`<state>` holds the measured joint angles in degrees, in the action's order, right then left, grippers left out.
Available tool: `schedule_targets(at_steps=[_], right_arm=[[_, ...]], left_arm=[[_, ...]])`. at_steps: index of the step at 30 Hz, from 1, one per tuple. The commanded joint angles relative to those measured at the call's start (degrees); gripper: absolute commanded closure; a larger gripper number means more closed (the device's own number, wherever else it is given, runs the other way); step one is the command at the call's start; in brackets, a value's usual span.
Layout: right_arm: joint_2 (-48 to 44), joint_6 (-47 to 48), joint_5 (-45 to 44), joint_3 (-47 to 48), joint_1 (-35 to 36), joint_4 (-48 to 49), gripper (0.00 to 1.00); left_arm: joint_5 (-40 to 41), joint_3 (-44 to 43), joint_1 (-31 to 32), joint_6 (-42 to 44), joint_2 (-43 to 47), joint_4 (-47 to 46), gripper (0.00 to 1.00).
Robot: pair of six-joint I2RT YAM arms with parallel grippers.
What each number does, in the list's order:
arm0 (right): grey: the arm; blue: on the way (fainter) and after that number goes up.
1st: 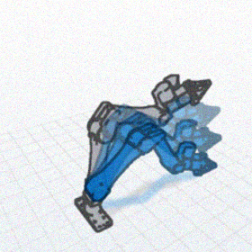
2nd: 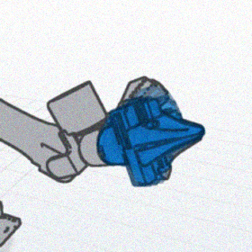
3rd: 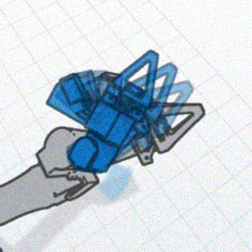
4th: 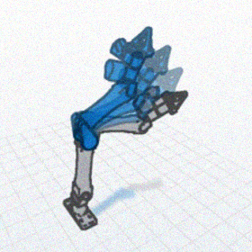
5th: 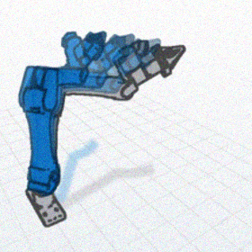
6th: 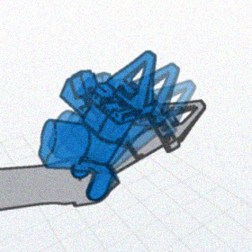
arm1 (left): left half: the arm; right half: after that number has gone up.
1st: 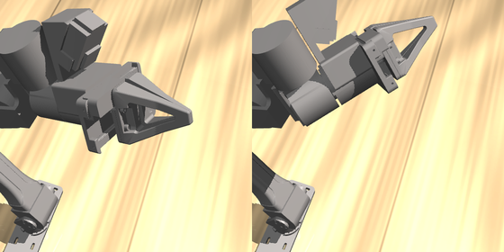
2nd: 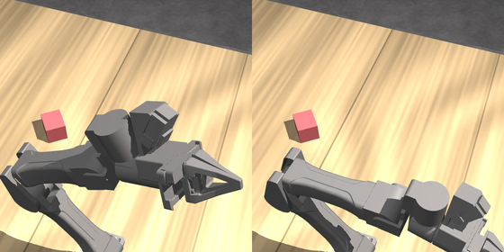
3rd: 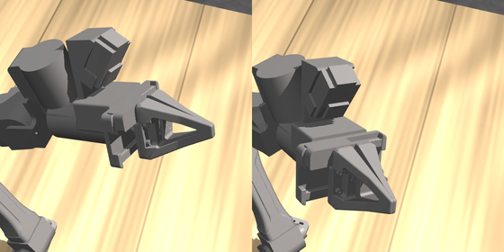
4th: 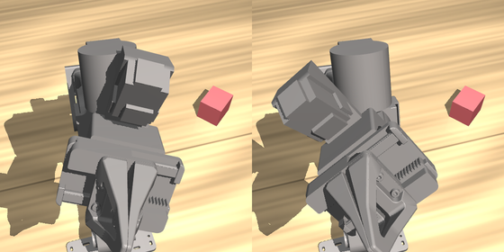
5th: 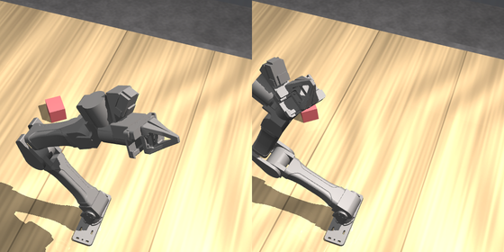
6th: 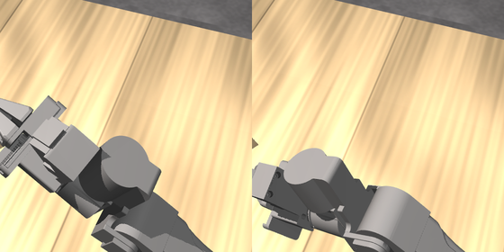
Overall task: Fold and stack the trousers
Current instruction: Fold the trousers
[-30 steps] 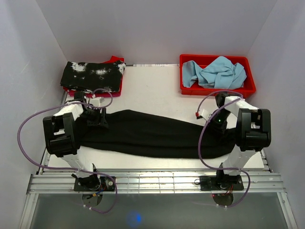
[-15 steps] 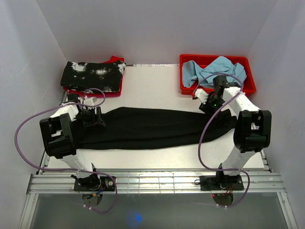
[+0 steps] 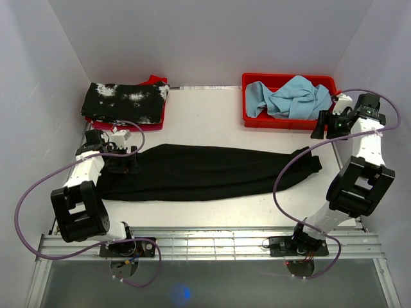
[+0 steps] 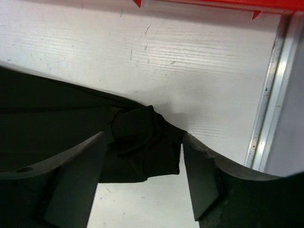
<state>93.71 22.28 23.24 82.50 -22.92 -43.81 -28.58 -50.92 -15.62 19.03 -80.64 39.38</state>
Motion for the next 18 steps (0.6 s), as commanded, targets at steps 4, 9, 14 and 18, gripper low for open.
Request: schedule_targets(at_steps=[4, 9, 14, 18], right_arm=[[5.77, -7.61, 7.95, -0.41, -1.34, 0.58, 0.4], [8.33, -9.36, 9.36, -2.51, -1.34, 1.62, 0.46], [8.94, -9.36, 9.28, -4.63, -1.34, 3.73, 0.5], [9.3, -8.4, 8.49, -5.15, -1.34, 4.09, 0.5]], left_arm=[[-0.86, 0.29, 0.06, 1.98, 1.28, -0.79, 0.08], [-0.6, 0.29, 0.06, 2.33, 0.14, -0.88, 0.07], [-0.78, 0.12, -0.03, 1.46, -0.92, -1.32, 0.07], [-0.95, 0.03, 0.06, 1.1, -1.45, -1.32, 0.08]])
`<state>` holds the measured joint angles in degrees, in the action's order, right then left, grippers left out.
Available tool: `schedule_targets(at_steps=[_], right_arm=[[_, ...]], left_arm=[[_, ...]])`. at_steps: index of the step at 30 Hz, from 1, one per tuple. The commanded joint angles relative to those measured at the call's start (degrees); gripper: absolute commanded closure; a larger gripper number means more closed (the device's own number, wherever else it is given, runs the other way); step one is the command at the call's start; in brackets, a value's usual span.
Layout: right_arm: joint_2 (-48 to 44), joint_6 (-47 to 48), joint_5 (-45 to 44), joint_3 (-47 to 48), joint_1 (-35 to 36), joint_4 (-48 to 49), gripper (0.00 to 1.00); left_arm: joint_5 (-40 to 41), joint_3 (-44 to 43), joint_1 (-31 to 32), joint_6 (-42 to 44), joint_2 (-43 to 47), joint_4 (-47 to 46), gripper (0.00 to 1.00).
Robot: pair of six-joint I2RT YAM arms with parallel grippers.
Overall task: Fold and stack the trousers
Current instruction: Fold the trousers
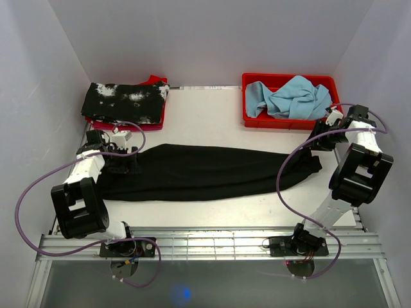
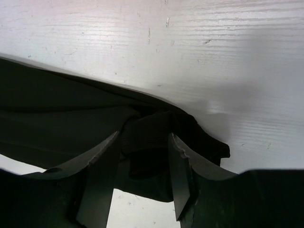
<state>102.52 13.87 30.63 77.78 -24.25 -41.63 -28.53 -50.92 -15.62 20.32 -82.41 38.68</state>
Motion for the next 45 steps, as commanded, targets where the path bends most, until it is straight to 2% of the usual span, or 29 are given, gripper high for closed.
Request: schedule_targets(at_steps=[1, 2, 3, 5, 11, 17, 20, 21, 27, 32, 35, 39, 42, 45], right_arm=[[0.49, 0.28, 1.1, -0.7, -0.01, 1.9, 0.49], [0.57, 0.54, 1.1, -0.87, -0.01, 1.9, 0.48], [0.66, 0.63, 0.83, -1.13, -0.09, 1.9, 0.41], [0.93, 1.16, 1.01, -1.84, -0.01, 1.73, 0.36], [2.33, 1.69, 2.85, -2.98, -0.01, 0.14, 0.38], [2.68, 3.97, 5.75, -2.02, -0.01, -3.98, 0.59], [2.34, 5.55, 7.77, 0.09, -0.01, -6.35, 0.81], [2.25, 6.43, 8.3, 0.88, -0.01, -8.19, 0.92], [1.98, 12.92, 7.35, 10.8, -0.53, -19.35, 0.92], [2.68, 27.04, 1.02, 16.61, -1.15, -30.43, 0.92], [2.86, 36.97, -4.16, 15.4, -1.33, -31.68, 0.92], [1.55, 47.36, -8.47, 10.66, -1.33, -27.9, 0.92], [0.84, 51.16, -8.49, 8.62, -1.33, -29.73, 0.92], [1.28, 50.73, -6.47, 7.57, -1.33, -33.25, 0.69]], left_arm=[[-0.82, -0.06, -0.03, -0.1, 0.32, -0.71, 0.07], [-0.82, 0.03, 0.06, -0.1, 0.41, -0.71, 0.07], [-0.73, 0.2, -0.03, -0.19, 0.24, -0.71, 0.07], [-0.73, 0.2, 0.06, -0.28, 0.23, -0.62, 0.07], [-0.65, -0.15, 0.06, -0.54, -0.12, -0.71, 0.07], [-0.38, -0.5, 0.06, -0.63, -0.12, -0.53, 0.07], [-0.47, -0.15, -0.03, -0.63, -0.12, -0.71, 0.07], [-0.38, 0.03, -0.03, -0.63, -0.12, -0.79, 0.07], [1.2, 0.82, 0.06, -0.89, -0.12, -0.97, 0.07], [2.08, 1.43, -0.03, -0.98, -0.29, -0.88, 0.08], [1.9, 1.43, -0.03, -0.8, -0.56, -0.8, 0.08], [1.9, 0.91, -0.03, 0.07, -1.43, -0.27, 0.08], [2.08, 0.12, 0.06, 0.69, -1.79, 0.17, 0.08], [1.82, -0.15, 0.06, 0.95, -1.96, 0.35, 0.08]])
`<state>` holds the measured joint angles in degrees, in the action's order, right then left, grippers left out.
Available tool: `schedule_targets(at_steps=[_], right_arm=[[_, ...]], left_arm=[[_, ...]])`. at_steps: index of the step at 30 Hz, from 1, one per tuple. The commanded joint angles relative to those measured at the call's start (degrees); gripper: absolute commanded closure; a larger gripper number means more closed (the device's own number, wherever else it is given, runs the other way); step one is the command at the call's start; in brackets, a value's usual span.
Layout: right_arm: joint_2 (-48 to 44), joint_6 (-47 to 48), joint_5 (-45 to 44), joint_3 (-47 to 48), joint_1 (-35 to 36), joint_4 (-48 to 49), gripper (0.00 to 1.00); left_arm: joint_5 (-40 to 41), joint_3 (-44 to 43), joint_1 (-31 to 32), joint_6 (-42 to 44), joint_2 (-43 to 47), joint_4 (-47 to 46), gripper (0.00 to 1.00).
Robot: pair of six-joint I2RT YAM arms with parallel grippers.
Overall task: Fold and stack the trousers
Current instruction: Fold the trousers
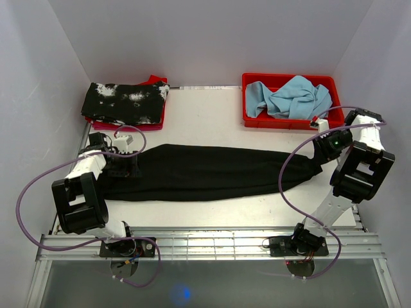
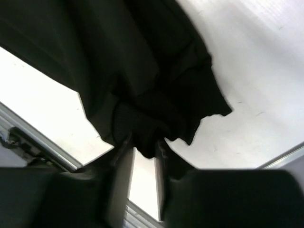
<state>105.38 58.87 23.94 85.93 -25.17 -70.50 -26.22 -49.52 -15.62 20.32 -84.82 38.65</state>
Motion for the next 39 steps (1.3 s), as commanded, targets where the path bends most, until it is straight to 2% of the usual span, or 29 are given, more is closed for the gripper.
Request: schedule_targets(at_steps=[1, 3, 6, 8, 9, 11, 15, 18, 20, 23, 27, 30, 37, 39], right_arm=[[-2.11, 3.99, 0.31, -1.89, -0.41, -4.38, 0.62], [-2.55, 3.36, -0.21, -3.4, -0.41, -4.47, 0.5], [-3.17, 1.34, -1.53, -4.9, -0.93, -4.03, 0.41], [-2.64, -1.2, -0.75, -3.33, -2.16, -4.21, 0.38], [-2.29, -2.43, 0.83, -2.44, -2.51, -4.29, 0.31], [-0.71, -6.98, 4.16, 1.06, -3.57, -4.38, 0.25], [1.49, -13.41, 10.92, 5.29, -4.45, -4.38, 0.23], [3.24, -18.96, 16.04, 5.74, -4.45, -4.47, 0.25], [4.91, -21.68, 17.18, 5.22, -4.45, -4.47, 0.3], [6.59, -25.38, 15.52, 3.46, -4.54, -4.03, 0.38], [3.88, -29.24, 10.7, -0.05, -4.54, 0.61, 0.46], [3.16, -29.52, 8.06, -1.12, -4.45, 0.19, 0.53], [0.61, -26.44, 2.6, -3.58, -4.54, -3.07, 0.58], [1.05, -27.14, 3.48, -3.75, -4.54, -2.63, 0.67]], left_arm=[[-0.59, -1.46, -0.03, 1.04, 0.35, 0.37, 0.08], [-0.76, -1.37, 0.06, 1.04, 0.27, 0.37, 0.08], [-0.77, -1.55, 0.06, 1.04, 0.0, 0.37, 0.08], [-0.85, -1.55, -0.03, 1.22, -0.09, 0.37, 0.08], [-0.94, -1.55, 0.06, 1.22, -0.09, 0.37, 0.08], [-1.03, -1.37, -0.03, 1.39, 0.0, 0.2, 0.08], [-0.94, -1.2, -0.03, 1.39, 0.26, 0.37, 0.08], [-0.68, -0.93, -0.03, 1.39, 1.05, 0.46, 0.08], [-0.59, -0.76, 0.06, 1.48, 1.32, 0.81, 0.08], [-0.41, -0.76, -0.03, 1.83, 1.85, 1.16, 0.08], [-0.15, -0.67, 0.06, 1.92, 2.02, 1.25, 0.08], [-0.33, -0.32, 0.06, 1.66, 1.94, 1.16, 0.08], [-0.5, 0.21, 0.06, 0.96, 1.67, 0.63, 0.08], [-0.76, 0.3, 0.06, 0.6, 1.15, 0.2, 0.08]])
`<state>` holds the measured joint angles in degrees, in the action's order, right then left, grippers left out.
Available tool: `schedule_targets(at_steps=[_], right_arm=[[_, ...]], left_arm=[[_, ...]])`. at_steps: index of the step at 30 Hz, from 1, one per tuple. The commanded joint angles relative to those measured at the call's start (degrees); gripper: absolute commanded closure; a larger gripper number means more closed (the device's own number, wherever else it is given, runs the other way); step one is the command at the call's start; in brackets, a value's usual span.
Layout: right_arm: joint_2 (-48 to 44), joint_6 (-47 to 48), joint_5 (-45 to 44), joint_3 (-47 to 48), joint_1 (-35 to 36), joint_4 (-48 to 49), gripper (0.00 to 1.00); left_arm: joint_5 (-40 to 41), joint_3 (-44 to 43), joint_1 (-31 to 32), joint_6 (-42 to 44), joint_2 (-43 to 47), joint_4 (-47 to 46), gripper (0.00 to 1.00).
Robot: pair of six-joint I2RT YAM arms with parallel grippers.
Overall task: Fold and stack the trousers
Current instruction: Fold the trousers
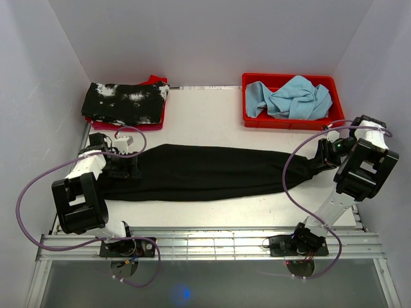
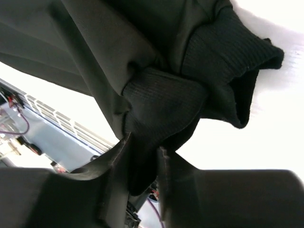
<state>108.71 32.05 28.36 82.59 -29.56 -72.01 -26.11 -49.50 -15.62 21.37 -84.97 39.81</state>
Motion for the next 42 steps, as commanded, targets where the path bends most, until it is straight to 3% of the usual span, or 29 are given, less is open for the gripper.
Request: schedule_targets(at_steps=[1, 6, 11, 15, 20, 26, 30, 32, 36, 42], right_arm=[[-2.1, -0.5, -0.24, -0.15, -0.15, -1.03, 0.71], [-4.72, 4.75, 11.17, 6.25, -1.2, -0.86, 0.91], [-11.84, 12.49, 19.8, 7.77, -3.48, 4.67, 0.92], [-19.39, 17.42, 15.95, -1.97, -3.4, 12.32, 0.92], [-17.13, 22.09, 6.47, -9.1, -3.31, 10.93, 0.92], [-15.19, 18.32, 6.09, -6.04, -3.4, 10.92, 0.92], [-12.82, 15.85, 6.45, 1.76, -3.4, 6.02, 0.92], [-12.03, 15.93, 6.45, 4.06, -3.4, 3.2, 0.92], [-12.37, 16.29, 6.45, 3.99, -3.22, 0.64, 0.92], [-11.06, 14.36, 6.18, 0.82, -2.35, 1.17, 0.92]], left_arm=[[-0.96, 0.02, 0.06, -0.8, 1.04, -0.96, 0.08], [-0.44, -1.04, 0.06, -0.45, 0.77, -0.7, 0.08], [0.18, -0.87, -0.03, -0.36, 0.68, -0.09, 0.08], [-0.26, -0.43, -0.03, -0.89, 0.68, 0.0, 0.08], [-0.08, -1.22, -0.03, -0.45, 0.24, 0.35, 0.08], [0.09, -2.54, -0.03, -0.18, -0.55, 0.62, 0.07], [-1.74, -2.8, -0.03, 1.3, 0.15, 1.14, 0.09], [-5.34, -3.5, -0.38, 4.19, 2.34, 2.89, 0.11], [-16.84, -4.99, -0.29, 20.23, 10.77, 8.51, 0.14], [-15.65, -4.39, 0.94, 37.94, 15.18, 19.07, 0.35]])
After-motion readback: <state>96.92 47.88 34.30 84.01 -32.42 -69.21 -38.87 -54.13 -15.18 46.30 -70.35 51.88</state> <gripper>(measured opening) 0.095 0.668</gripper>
